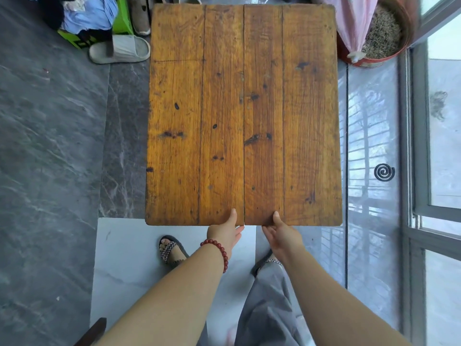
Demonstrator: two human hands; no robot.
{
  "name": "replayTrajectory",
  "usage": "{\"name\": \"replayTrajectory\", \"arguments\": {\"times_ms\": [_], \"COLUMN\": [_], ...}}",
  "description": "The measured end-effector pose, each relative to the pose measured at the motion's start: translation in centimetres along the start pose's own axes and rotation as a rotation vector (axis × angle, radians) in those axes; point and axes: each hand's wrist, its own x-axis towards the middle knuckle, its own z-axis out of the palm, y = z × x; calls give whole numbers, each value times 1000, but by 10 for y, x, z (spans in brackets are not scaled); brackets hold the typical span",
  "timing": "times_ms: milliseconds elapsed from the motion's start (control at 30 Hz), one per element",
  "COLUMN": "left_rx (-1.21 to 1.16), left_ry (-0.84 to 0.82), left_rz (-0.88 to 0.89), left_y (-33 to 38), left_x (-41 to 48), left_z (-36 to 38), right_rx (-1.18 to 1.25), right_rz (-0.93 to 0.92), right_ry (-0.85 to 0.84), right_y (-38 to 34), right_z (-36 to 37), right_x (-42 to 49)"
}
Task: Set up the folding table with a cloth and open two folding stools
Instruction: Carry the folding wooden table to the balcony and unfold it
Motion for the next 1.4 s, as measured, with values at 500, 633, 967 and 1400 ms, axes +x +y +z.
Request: {"name": "replayTrajectory", "arguments": {"times_ms": [500,633,967,1400], "left_rx": [-5,0,95,-207], "left_ry": [254,268,276,-37], "left_rz": [-110,-60,21,-103], "left_y": [14,14,25,19], "left_x": [13,19,20,17], "left_z": [5,-10,-62,-72], "right_rx": [-85,-160,-43,-107], "right_rz": [12,-2,55,-27], "right_ry": [10,18,-93,-35], "right_y": [-9,6,50,34], "right_z": [-5,4,33,20], "right_x": [3,0,-14,-36]}}
